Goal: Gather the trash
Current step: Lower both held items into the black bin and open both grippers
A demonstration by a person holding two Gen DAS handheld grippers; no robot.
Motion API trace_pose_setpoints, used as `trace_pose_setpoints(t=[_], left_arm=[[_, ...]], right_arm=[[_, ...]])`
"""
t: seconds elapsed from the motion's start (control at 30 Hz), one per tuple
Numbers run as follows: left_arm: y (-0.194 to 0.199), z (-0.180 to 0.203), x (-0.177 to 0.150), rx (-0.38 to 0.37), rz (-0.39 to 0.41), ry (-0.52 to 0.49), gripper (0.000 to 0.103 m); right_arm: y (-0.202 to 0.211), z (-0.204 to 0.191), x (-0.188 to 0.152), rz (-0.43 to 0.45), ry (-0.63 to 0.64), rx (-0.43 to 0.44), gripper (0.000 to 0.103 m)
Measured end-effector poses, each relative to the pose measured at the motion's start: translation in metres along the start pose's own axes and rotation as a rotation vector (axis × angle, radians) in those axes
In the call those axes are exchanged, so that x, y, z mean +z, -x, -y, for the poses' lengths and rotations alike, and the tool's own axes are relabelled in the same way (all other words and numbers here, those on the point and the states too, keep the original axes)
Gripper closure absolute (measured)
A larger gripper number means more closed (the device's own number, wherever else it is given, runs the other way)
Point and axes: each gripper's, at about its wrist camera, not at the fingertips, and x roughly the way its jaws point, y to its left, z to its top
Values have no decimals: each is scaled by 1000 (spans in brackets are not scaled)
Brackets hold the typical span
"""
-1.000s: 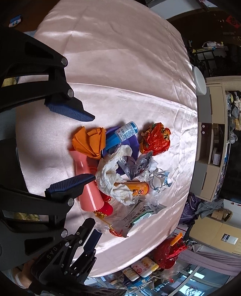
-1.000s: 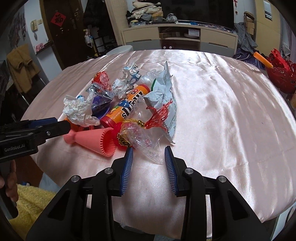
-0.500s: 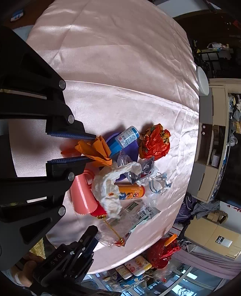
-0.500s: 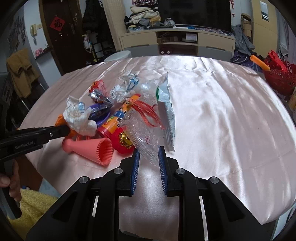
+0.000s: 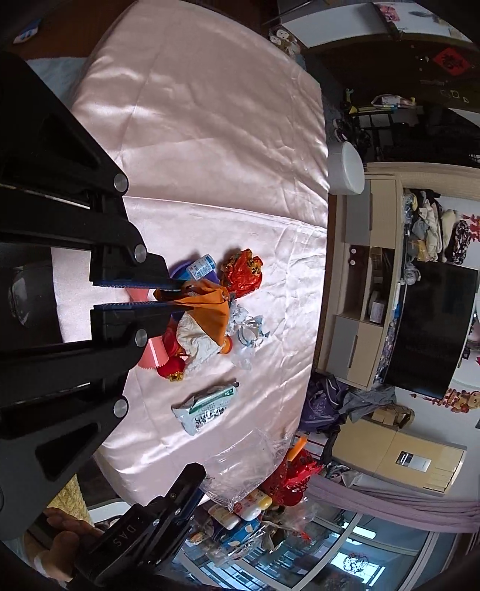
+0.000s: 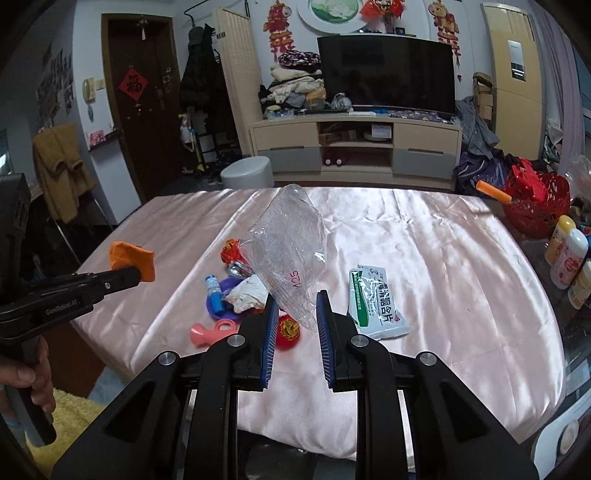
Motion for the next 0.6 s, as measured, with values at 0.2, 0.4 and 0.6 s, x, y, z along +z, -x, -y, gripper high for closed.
trace_pose_setpoints(t=[0.2,0.4,0.6], left_arm=[[51,14,-16,26,71,-25,99],[79,28,-49,2,71,-55,98],[84,35,-82,-36,36,-68,98]], right_arm=[[46,-10,-4,49,16,-7,81],[78,-14,-27,37,18,34,81],[84,-21,-62,-45,25,72,81]])
